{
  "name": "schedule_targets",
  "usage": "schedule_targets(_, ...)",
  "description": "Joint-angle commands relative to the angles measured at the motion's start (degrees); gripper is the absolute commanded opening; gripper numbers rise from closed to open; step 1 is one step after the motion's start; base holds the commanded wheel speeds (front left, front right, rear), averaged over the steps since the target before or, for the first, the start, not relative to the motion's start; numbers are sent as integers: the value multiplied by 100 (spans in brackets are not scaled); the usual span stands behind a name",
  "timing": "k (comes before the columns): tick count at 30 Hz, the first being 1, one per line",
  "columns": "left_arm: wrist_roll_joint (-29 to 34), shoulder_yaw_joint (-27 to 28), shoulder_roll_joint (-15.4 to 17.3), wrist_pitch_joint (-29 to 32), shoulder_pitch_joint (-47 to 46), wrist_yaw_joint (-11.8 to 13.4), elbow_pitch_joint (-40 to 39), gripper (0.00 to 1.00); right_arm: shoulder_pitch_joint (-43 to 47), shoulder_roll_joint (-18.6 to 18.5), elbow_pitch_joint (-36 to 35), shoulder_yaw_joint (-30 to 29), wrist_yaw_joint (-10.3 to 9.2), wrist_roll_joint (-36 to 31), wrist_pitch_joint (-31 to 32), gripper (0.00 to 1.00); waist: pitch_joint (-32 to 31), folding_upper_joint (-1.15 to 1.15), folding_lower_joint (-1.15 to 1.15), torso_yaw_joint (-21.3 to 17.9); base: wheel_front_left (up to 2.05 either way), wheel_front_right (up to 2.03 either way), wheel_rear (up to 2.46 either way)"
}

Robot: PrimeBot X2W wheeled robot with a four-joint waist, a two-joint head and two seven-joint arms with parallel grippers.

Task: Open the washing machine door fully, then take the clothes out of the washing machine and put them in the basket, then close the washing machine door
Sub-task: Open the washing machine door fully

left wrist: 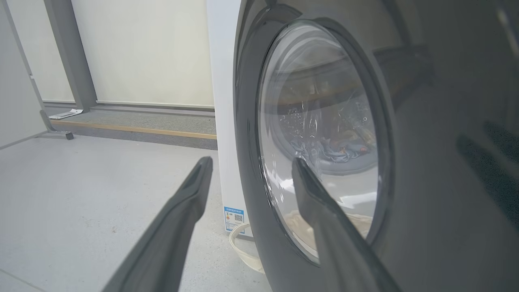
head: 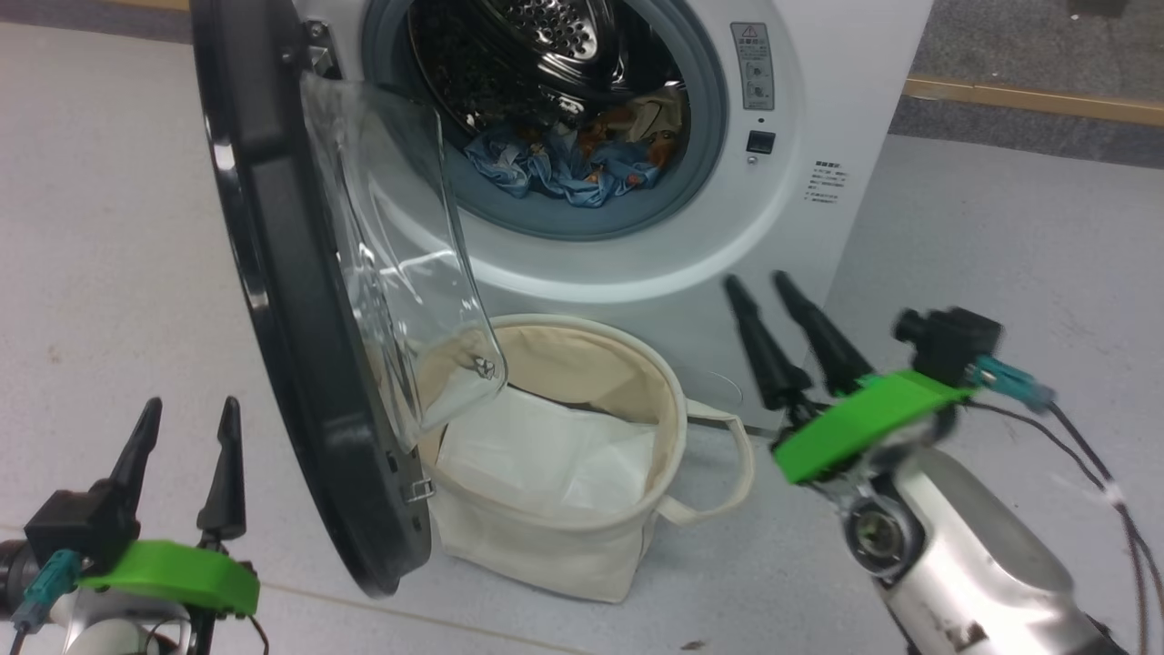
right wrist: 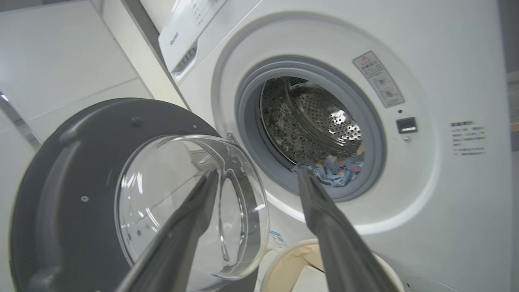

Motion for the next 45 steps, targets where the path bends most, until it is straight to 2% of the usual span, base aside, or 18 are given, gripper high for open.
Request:
schedule_targets(1,-37,245,239,-29,-152,27,-223,100,18,93,-205,-217,43,-299,-69,100,-10,0,0,-16,0,0,0)
schedule_targets(8,-78,251,296,-10,-140,53,-258,100,635,320,-433,-1481,43,-1832,-69,100,-39,0,0,-73,0,0,0)
schedule_targets(14,-103,221,307,-7,-133,57,-257,100,905,353,-485,-1910,43,-2776,-69,100,-55,0,0,-64,0,0,0)
schedule_targets(18,-126,210,320,-4,-126,69,-240,100,1092,465,-520,-2242,43,-3141,-70,100,-67,0,0,-48,0,0,0)
schedule_targets(22,-144,198,343,1,-127,78,-239,100,1210,557,-529,-2410,43,-3258,-70,100,-56,0,0,-54,0,0,0)
schedule_targets(29,-186,181,361,-5,-145,89,-241,100,1214,530,-620,-2119,43,-3491,-70,100,-6,0,0,-74,0,0,0)
schedule_targets(45,-288,189,414,-11,-142,170,-223,100,1307,629,-861,-2238,43,-3787,-70,100,9,0,0,-60,0,0,0)
